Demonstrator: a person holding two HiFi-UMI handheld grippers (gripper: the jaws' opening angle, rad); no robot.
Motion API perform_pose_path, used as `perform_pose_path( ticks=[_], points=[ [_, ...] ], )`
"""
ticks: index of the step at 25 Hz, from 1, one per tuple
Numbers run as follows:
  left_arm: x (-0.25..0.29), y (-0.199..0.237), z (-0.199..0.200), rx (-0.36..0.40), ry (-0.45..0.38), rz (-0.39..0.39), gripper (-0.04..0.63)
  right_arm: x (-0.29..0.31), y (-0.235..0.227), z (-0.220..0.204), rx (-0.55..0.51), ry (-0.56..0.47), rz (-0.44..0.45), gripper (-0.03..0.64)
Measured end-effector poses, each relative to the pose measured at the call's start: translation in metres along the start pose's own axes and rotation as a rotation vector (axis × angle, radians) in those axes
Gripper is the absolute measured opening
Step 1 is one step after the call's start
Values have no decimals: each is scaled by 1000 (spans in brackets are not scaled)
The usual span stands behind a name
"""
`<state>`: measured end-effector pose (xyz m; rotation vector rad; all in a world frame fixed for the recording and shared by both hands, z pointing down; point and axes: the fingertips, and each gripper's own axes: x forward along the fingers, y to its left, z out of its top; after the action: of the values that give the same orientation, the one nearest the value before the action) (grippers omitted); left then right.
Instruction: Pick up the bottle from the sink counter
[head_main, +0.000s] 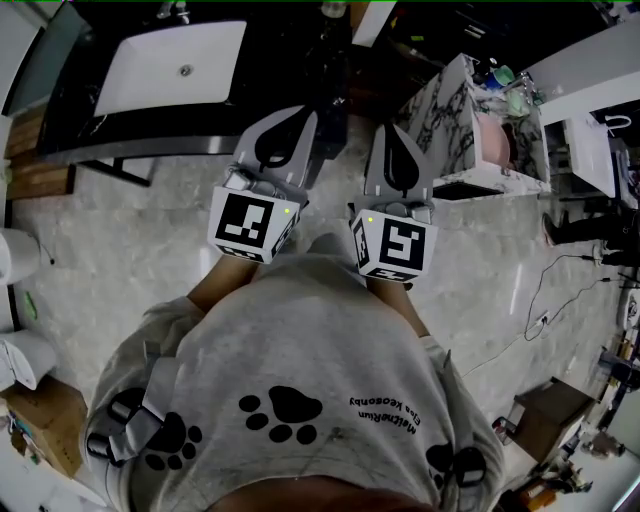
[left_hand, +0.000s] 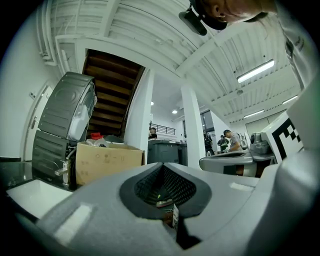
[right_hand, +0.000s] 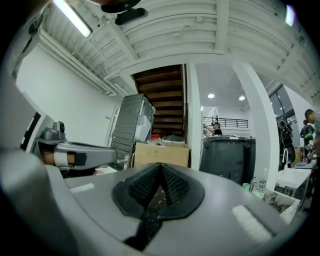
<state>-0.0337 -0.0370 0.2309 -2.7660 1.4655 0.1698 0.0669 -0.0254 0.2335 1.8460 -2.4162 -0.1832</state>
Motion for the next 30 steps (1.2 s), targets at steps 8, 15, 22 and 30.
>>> perform_pose_path(
  ticks=[8, 15, 22, 30],
  points=[
    [12, 13, -4, -11, 4, -11, 2, 17, -1, 0, 8, -6, -12, 2],
    [30, 21, -2, 3, -7, -3, 2, 38, -6, 3, 0, -39, 1, 2],
    [64, 42, -6, 6, -7, 21, 2, 81, -16, -3, 1, -39, 36, 2],
    [118, 77, -15, -4, -1, 58, 2, 149, -33, -11, -6, -26, 89, 2]
  ],
)
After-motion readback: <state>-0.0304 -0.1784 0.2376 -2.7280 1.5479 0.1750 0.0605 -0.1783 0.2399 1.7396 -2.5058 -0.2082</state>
